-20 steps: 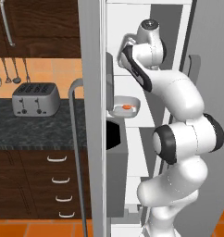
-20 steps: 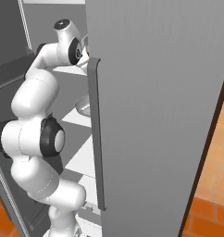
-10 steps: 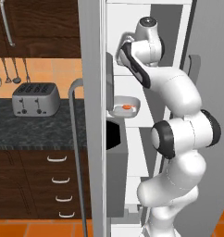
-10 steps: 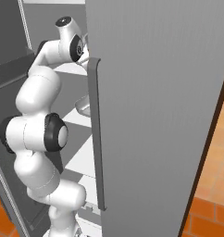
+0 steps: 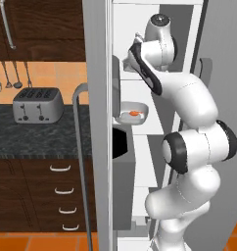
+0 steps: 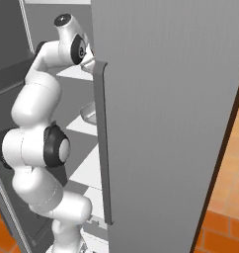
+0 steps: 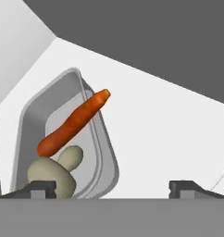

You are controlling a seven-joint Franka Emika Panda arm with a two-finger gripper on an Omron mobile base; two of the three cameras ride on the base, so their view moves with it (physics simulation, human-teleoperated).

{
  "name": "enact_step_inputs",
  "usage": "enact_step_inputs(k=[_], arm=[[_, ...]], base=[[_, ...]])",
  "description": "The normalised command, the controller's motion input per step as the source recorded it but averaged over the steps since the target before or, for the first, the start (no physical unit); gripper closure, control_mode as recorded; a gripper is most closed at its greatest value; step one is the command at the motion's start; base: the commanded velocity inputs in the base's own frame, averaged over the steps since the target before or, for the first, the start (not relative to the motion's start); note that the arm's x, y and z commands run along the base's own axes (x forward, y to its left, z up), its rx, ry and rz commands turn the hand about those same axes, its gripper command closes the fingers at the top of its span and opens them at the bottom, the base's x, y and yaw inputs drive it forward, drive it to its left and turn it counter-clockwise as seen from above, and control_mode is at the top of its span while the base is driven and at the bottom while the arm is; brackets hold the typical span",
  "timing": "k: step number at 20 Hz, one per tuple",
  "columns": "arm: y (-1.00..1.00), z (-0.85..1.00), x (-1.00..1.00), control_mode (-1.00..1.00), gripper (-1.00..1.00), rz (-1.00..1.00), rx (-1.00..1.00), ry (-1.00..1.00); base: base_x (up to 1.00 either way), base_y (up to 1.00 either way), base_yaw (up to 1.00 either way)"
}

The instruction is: Take the meat container that has the shrimp and place it on the second highest rack of the freezer. Then take the vegetable container that has the mushroom and carrot and place it on the highest rack of the freezer.

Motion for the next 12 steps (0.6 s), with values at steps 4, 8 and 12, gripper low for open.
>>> enact_step_inputs(k=[4,8,12], arm=[[0.0,-0.08,-1.0,-1.0,-1.0,0.11,0.0,-0.24],[-0.01,-0.08,-1.0,-1.0,-1.0,0.12,0.0,-0.2],[-0.11,0.13,-1.0,-1.0,-1.0,0.15,-0.09,-0.04]], base=[[0.0,0.0,0.0],[0.0,0.0,0.0],[0.0,0.0,0.0]])
